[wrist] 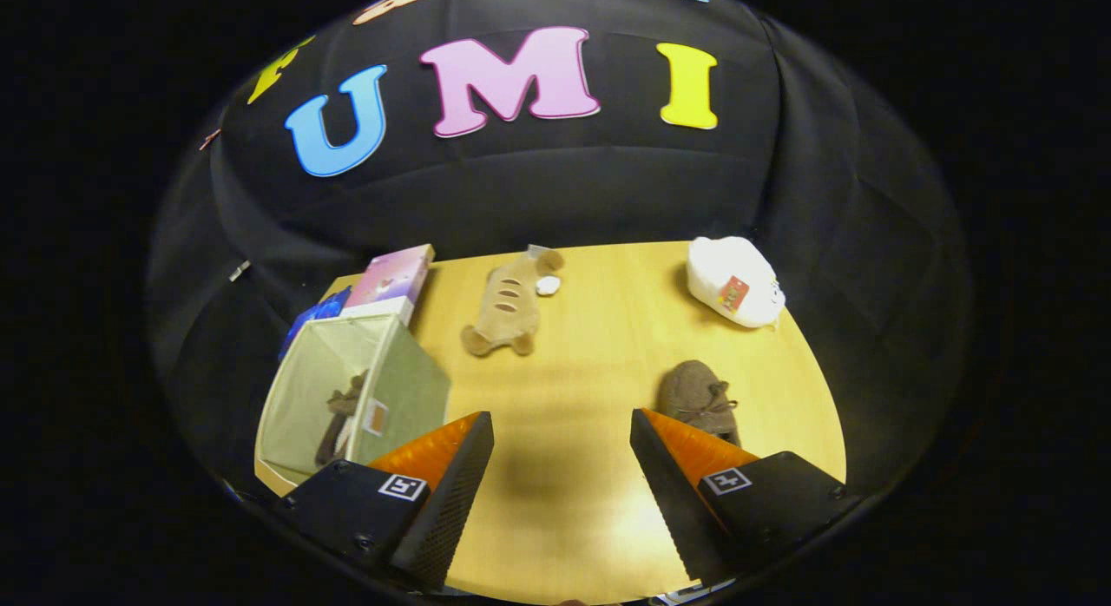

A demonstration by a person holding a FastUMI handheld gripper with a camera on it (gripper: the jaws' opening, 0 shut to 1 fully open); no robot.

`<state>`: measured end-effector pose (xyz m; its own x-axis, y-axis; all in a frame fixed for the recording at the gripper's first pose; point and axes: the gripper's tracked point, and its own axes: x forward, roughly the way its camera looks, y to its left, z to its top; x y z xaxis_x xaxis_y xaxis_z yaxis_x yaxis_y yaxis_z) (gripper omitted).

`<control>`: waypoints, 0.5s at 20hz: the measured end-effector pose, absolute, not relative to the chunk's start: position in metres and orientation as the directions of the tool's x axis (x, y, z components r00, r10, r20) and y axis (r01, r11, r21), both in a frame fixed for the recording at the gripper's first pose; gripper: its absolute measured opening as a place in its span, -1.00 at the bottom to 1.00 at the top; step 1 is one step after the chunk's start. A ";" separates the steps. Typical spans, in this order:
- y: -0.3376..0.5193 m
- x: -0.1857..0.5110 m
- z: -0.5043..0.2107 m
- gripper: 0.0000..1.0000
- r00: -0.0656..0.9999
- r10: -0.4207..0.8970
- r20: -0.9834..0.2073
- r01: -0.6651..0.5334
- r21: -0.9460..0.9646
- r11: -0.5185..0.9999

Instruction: Open the storage box then place both shoes into the box .Put the left shoe in first, then the right shoe, with the right side of both shoes facing outward in a uniform manner.

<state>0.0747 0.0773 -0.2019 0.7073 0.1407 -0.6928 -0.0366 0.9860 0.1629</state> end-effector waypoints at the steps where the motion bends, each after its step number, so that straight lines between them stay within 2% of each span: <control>1: 0.063 0.073 -0.211 0.98 0.700 0.128 -0.703 -0.024 0.156 0.988; 5: 0.020 0.075 -0.256 0.98 0.671 0.080 -0.737 -0.003 0.106 0.994; 10: -0.014 0.077 -0.299 0.99 0.625 0.088 -0.776 0.010 0.120 0.993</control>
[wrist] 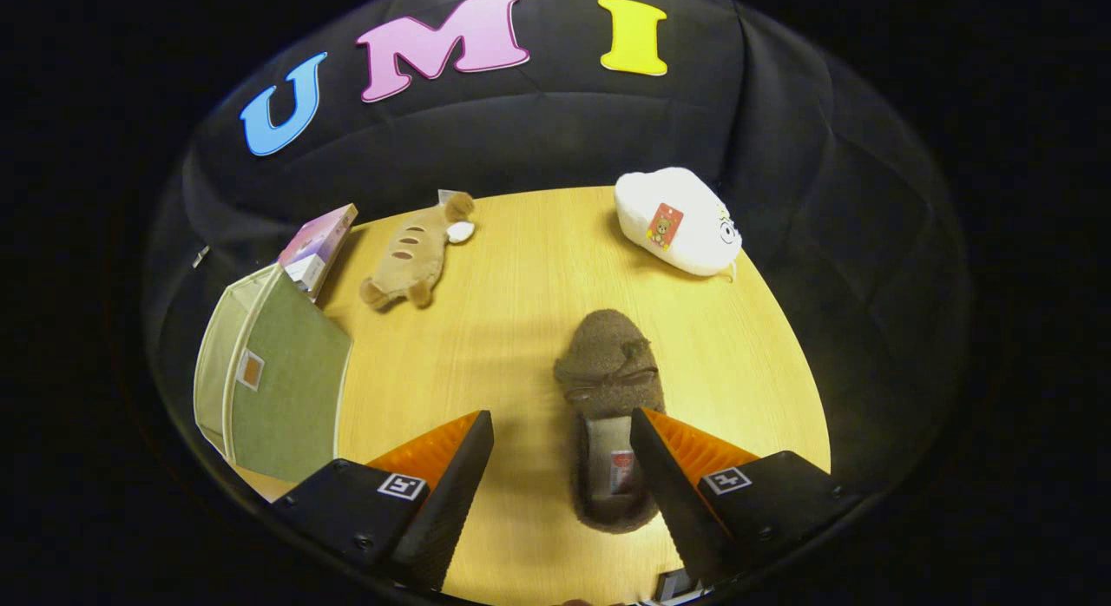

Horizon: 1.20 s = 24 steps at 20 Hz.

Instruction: Open the storage box then place both shoes into the box .Put the left shoe in first, then the right shoe, with the right side of both shoes facing outward in a uniform manner.

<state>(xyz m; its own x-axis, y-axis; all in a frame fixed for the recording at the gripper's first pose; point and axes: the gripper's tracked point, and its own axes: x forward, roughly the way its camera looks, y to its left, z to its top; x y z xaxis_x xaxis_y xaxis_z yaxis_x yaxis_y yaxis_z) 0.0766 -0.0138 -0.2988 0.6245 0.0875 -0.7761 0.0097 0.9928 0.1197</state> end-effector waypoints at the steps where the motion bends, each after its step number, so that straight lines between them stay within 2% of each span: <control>1: -0.022 0.077 -0.306 0.98 0.619 0.082 -0.781 0.005 0.109 0.994; 8: -0.073 0.080 -0.344 0.99 0.581 0.062 -0.812 0.005 0.079 0.997; 14: -0.078 0.089 -0.372 0.99 0.553 0.124 -0.824 0.007 0.154 0.988; 18: -0.081 0.101 -0.386 0.95 0.541 0.150 -0.828 0.057 0.214 0.975; 19: -0.078 0.105 -0.388 0.87 0.546 0.159 -0.823 0.075 0.237 0.969; 21: -0.073 0.110 -0.389 0.28 0.548 0.171 -0.819 0.093 0.263 0.960; 22: -0.071 0.109 -0.391 -0.09 0.543 0.170 -0.823 0.091 0.258 0.962; 23: -0.071 0.110 -0.392 -0.32 0.546 0.169 -0.821 0.081 0.253 0.964; 24: -0.075 0.110 -0.392 -0.38 0.550 0.155 -0.820 0.084 0.239 0.967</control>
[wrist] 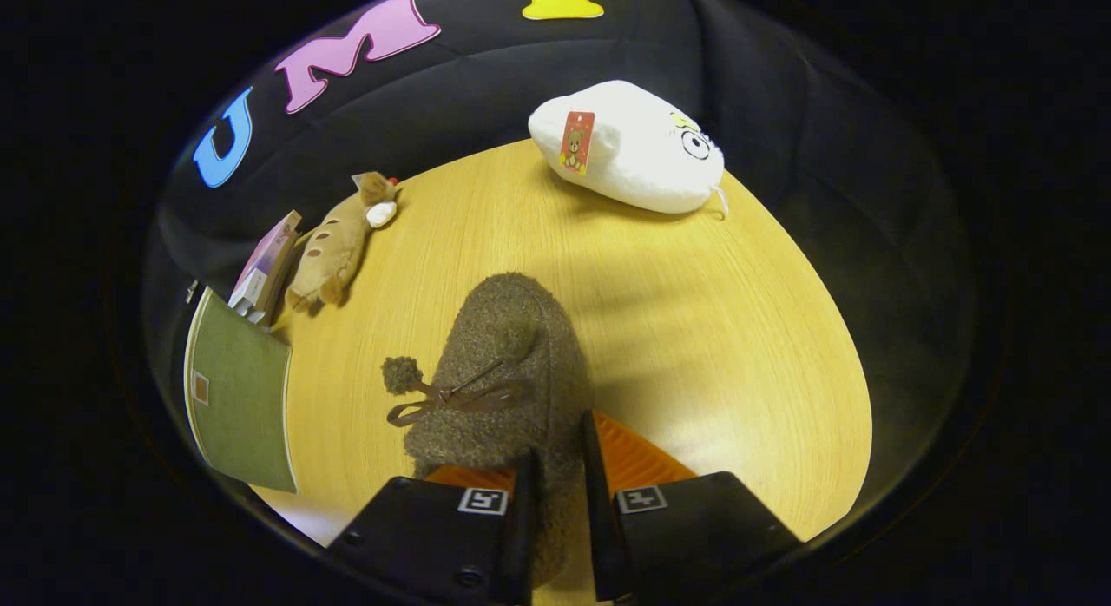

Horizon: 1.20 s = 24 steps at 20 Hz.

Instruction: Open the storage box then place both shoes into the box .Put the left shoe in first, then the right shoe, with the right side of both shoes facing outward in a uniform manner.

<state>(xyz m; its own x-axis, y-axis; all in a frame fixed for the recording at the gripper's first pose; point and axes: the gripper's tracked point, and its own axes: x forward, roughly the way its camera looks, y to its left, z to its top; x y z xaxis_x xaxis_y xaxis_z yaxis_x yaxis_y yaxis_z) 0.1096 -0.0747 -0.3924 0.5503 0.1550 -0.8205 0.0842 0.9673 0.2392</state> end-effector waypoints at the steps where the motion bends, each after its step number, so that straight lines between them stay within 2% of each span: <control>1: -0.080 0.110 -0.392 -0.56 0.552 0.137 -0.823 0.102 0.230 0.968; 2: -0.080 0.111 -0.393 -0.79 0.548 0.138 -0.825 0.123 0.242 0.962; 4: -0.080 0.111 -0.391 -0.88 0.539 0.150 -0.829 0.145 0.266 0.953; 7: -0.075 0.102 -0.386 -0.88 0.520 0.186 -0.834 0.172 0.315 0.933; 13: -0.046 0.089 -0.327 -0.88 0.564 0.194 -0.803 0.162 0.338 0.927; 24: 0.096 0.062 -0.200 -0.89 0.637 0.305 -0.708 0.082 0.456 0.886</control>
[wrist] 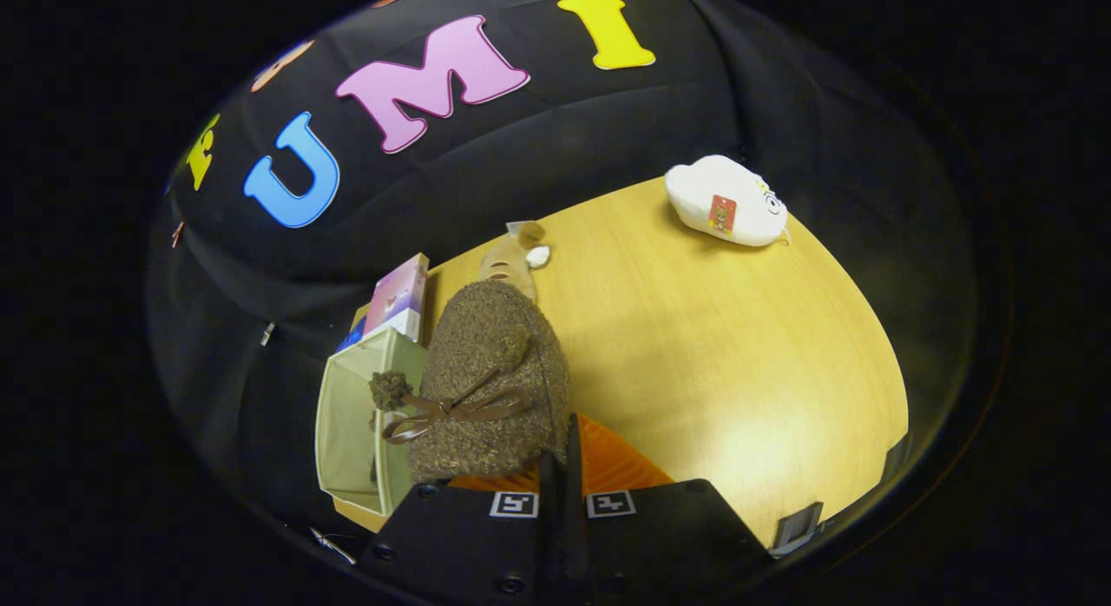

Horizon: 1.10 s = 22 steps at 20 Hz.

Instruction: Open the storage box then place both shoes into the box .Put the left shoe in first, then the right shoe, with the right side of both shoes facing outward in a uniform manner.

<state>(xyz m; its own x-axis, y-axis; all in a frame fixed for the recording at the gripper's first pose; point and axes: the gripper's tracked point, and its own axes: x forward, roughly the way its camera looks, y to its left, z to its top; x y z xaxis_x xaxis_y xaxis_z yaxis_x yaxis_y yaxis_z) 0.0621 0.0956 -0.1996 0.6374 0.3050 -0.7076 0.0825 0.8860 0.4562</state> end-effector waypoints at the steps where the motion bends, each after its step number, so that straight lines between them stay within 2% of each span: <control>1: 0.110 0.063 -0.188 -0.89 0.645 0.315 -0.696 0.081 0.472 0.878; 5: 0.170 0.067 -0.153 -0.89 0.670 0.353 -0.653 0.054 0.517 0.854; 10: 0.242 0.071 -0.140 -0.89 0.660 0.386 -0.645 0.031 0.537 0.843; 17: 0.299 0.077 -0.156 -0.89 0.625 0.377 -0.684 0.008 0.489 0.872; 22: 0.313 0.082 -0.183 -0.89 0.599 0.324 -0.732 0.020 0.419 0.908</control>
<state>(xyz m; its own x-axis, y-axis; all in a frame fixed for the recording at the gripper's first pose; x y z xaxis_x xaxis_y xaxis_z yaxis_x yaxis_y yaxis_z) 0.0822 0.3131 -0.1834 0.5992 0.3243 -0.7320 0.0204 0.9078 0.4189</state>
